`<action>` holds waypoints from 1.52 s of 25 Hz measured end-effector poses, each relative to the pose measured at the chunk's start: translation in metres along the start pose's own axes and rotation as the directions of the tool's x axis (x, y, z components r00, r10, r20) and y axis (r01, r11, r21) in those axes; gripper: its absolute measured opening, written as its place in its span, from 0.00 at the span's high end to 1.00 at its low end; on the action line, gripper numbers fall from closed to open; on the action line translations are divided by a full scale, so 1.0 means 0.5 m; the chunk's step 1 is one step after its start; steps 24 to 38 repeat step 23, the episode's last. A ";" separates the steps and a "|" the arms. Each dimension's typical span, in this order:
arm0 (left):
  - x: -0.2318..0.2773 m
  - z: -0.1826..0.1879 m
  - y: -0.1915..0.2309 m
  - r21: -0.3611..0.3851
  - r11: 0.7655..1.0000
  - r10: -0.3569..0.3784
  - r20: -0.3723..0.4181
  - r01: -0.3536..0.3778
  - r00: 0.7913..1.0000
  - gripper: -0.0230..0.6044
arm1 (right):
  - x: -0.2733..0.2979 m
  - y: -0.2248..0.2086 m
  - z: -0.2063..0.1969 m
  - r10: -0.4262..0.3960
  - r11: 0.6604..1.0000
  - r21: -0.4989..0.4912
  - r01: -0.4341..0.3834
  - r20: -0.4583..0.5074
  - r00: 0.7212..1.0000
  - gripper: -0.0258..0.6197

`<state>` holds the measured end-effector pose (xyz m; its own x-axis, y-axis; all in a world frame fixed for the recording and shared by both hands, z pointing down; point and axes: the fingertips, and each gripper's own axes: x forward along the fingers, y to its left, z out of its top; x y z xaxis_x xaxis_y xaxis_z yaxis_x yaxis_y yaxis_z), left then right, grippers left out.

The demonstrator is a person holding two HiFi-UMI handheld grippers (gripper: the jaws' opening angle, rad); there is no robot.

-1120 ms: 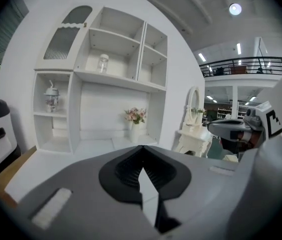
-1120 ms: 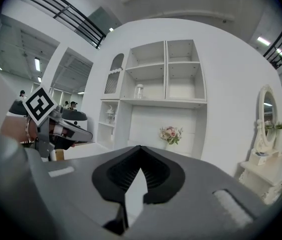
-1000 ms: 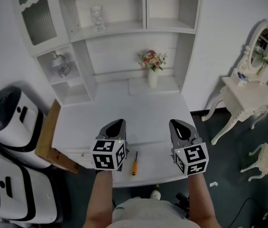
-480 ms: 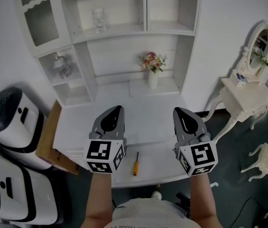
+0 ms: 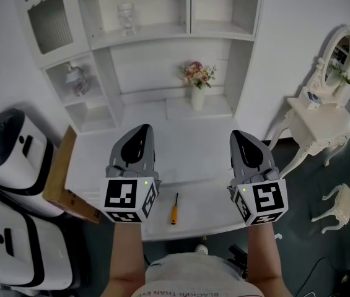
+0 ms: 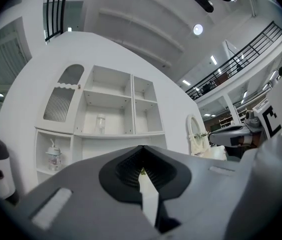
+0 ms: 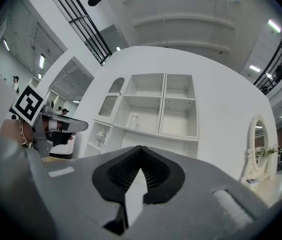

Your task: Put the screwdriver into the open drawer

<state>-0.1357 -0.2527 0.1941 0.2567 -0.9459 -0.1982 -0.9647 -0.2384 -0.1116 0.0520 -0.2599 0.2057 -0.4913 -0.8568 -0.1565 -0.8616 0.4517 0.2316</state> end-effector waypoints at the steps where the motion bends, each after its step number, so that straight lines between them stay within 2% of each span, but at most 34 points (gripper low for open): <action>1: 0.000 0.000 0.001 0.001 1.000 0.001 0.002 -0.001 1.000 0.94 | 0.000 -0.001 -0.001 -0.001 1.000 -0.001 0.001 0.000 1.000 0.96; 14: -0.003 0.008 0.036 0.030 0.999 0.033 0.036 -0.034 0.999 0.94 | -0.016 -0.054 -0.013 -0.063 0.998 -0.001 0.063 -0.008 0.998 0.96; 23: -0.006 -0.005 0.049 0.002 0.999 0.045 0.036 -0.046 0.998 0.94 | -0.034 -0.097 -0.013 -0.107 0.994 -0.009 0.107 -0.002 0.994 0.96; 38: -0.006 -0.005 0.049 0.002 0.999 0.045 0.036 -0.046 0.998 0.94 | -0.034 -0.097 -0.013 -0.107 0.994 -0.009 0.107 -0.002 0.994 0.96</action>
